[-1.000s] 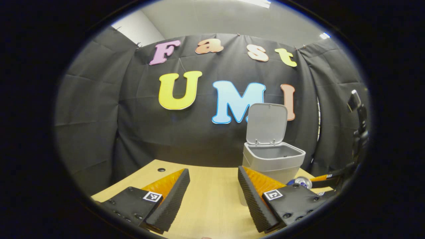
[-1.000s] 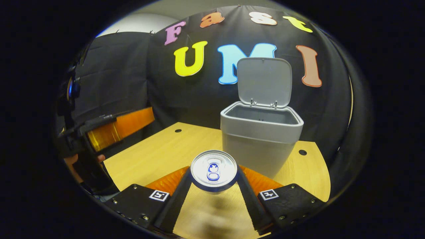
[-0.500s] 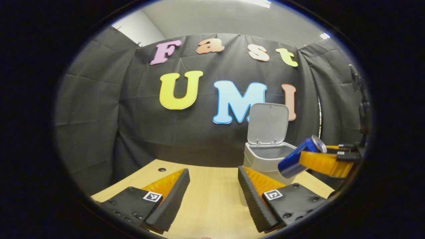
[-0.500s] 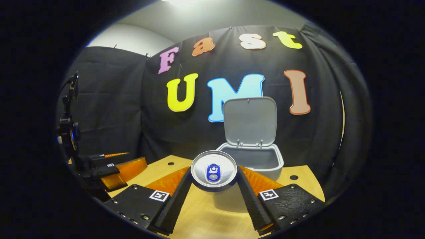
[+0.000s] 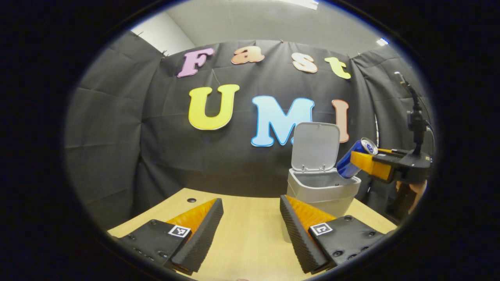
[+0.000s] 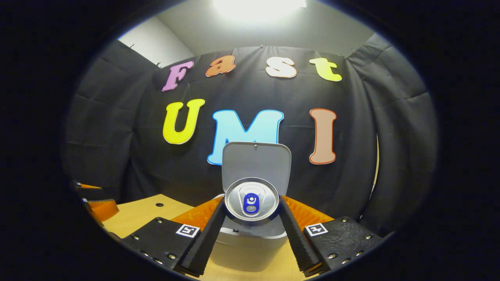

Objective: Press the lid of the desktop garbage bin to open it, pick up the crumpled paper on the desktop and throw it into the bin, then pick up the pop can on the desktop and drop it into the bin, and finally close the garbage bin lid.

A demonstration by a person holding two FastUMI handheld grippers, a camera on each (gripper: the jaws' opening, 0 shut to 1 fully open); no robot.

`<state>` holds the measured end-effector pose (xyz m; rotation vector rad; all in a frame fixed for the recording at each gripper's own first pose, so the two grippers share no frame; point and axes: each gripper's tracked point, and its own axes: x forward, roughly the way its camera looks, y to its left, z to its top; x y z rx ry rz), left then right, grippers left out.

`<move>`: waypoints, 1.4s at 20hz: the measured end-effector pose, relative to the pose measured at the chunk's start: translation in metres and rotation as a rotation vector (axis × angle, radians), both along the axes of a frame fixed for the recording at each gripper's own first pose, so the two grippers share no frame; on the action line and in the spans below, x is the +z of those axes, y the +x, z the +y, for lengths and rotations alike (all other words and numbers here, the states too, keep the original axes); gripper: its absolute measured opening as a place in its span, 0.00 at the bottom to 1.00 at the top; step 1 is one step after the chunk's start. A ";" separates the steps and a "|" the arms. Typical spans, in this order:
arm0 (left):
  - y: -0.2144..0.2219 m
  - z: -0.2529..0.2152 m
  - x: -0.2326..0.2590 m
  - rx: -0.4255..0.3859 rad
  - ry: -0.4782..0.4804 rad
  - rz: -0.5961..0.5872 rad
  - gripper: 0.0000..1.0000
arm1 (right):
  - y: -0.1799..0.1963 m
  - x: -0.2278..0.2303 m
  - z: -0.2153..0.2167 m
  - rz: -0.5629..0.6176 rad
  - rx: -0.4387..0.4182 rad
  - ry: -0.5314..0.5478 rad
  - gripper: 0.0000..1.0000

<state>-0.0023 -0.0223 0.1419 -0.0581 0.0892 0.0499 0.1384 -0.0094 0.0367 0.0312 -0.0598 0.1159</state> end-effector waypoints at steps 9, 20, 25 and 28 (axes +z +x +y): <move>-0.003 0.005 -0.001 0.017 -0.001 0.005 0.95 | 0.010 -0.016 0.000 0.055 -0.038 -0.061 0.84; -0.004 0.002 0.002 -0.007 -0.012 -0.008 0.96 | 0.008 0.001 0.006 0.035 -0.027 -0.079 0.91; 0.001 0.005 0.002 -0.037 -0.001 -0.013 0.96 | 0.019 0.028 0.001 0.012 -0.059 -0.068 0.91; 0.003 0.009 0.002 -0.052 0.006 -0.016 0.96 | 0.031 0.045 0.000 0.008 -0.066 -0.068 0.91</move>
